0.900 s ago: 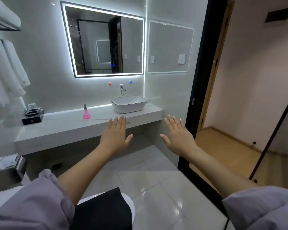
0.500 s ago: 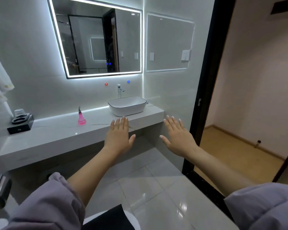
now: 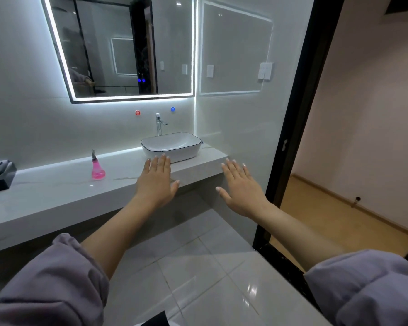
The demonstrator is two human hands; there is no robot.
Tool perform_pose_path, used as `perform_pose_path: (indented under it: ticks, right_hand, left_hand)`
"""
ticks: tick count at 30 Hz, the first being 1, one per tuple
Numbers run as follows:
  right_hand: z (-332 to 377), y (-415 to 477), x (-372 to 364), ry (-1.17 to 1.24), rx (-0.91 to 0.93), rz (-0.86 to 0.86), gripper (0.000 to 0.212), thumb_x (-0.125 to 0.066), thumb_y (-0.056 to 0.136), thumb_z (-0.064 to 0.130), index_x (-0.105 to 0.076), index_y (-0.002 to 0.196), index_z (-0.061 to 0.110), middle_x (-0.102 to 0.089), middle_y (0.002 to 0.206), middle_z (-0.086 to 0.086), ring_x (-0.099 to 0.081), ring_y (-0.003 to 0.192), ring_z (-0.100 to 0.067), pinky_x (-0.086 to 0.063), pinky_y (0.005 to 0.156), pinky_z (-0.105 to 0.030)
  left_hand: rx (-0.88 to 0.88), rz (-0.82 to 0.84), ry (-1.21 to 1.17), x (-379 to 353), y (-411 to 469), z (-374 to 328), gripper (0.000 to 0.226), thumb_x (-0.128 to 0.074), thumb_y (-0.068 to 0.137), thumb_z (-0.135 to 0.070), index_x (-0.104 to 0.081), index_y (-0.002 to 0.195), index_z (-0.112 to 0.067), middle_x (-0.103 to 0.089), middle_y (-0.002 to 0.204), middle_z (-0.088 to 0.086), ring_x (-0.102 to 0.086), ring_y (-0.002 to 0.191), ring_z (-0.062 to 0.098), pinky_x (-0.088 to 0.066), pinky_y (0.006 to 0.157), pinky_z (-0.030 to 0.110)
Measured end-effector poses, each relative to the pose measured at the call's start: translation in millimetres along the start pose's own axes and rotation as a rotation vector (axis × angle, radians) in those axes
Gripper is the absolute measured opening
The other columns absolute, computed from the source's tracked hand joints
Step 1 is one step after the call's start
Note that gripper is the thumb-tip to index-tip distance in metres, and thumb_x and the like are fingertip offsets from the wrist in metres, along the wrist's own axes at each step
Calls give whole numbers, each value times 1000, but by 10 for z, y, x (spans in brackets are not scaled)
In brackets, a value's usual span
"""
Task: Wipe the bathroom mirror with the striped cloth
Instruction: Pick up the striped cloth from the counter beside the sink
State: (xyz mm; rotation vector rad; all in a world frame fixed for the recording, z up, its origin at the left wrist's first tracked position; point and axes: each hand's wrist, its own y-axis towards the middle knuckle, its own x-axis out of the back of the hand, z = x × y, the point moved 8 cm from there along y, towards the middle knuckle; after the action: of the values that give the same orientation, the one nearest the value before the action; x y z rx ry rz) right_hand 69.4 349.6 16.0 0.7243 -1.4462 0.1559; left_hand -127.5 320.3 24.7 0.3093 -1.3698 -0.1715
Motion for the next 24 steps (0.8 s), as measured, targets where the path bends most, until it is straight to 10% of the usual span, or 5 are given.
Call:
perform_pose_path:
  ticks: [24]
  right_hand:
    - [-1352,1742,-864,66,143,-5,71,-30,99,47,-4,152,7,0,161,-11,4,148,-23,7,118,-37]
  left_hand:
    - [123,11,-37,-695,1795,-658,74,-24,97,-49,4,149,-5,6,159,13,4,146,27,3,118,38]
